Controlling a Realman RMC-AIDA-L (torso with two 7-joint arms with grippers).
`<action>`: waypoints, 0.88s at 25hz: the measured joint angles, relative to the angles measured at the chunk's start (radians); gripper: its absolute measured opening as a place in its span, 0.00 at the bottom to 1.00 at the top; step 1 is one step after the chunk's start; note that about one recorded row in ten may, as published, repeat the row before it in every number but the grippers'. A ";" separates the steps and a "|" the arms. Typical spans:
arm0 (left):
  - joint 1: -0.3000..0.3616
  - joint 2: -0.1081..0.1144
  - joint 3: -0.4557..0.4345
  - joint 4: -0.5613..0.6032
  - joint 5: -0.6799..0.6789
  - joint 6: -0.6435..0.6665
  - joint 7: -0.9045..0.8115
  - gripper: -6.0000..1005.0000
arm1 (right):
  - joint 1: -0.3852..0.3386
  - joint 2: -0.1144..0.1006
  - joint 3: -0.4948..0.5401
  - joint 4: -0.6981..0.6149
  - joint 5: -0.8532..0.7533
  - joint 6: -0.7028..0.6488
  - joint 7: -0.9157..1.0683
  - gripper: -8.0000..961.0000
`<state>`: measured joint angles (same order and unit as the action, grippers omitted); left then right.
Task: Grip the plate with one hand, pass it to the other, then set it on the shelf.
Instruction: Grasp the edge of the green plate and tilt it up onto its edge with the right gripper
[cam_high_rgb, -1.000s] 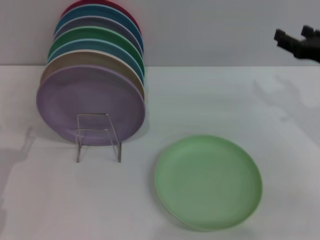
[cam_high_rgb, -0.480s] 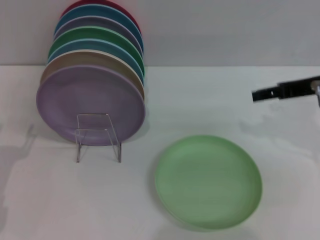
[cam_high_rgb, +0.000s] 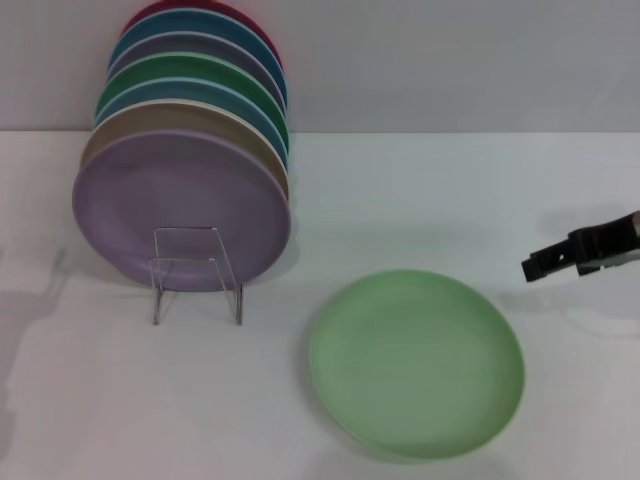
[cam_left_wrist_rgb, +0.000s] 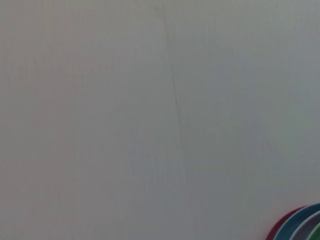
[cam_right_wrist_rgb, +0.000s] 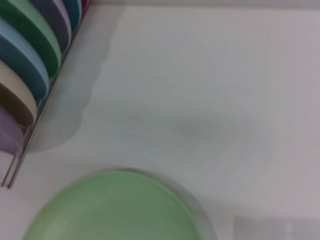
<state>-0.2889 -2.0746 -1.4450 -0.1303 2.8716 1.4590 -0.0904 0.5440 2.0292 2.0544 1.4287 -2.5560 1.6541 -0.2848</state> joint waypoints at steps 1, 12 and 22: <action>0.000 0.001 0.000 0.000 0.000 -0.001 0.000 0.79 | 0.004 0.000 0.001 -0.020 0.000 -0.004 -0.004 0.78; -0.006 0.001 -0.002 0.000 0.000 -0.004 0.000 0.79 | 0.045 0.010 -0.038 -0.210 0.003 -0.065 -0.032 0.77; -0.002 0.001 0.000 0.000 0.000 -0.004 0.000 0.79 | 0.066 0.011 -0.084 -0.290 0.004 -0.109 -0.031 0.77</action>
<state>-0.2906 -2.0739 -1.4454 -0.1304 2.8716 1.4550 -0.0904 0.6104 2.0402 1.9707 1.1390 -2.5524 1.5453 -0.3162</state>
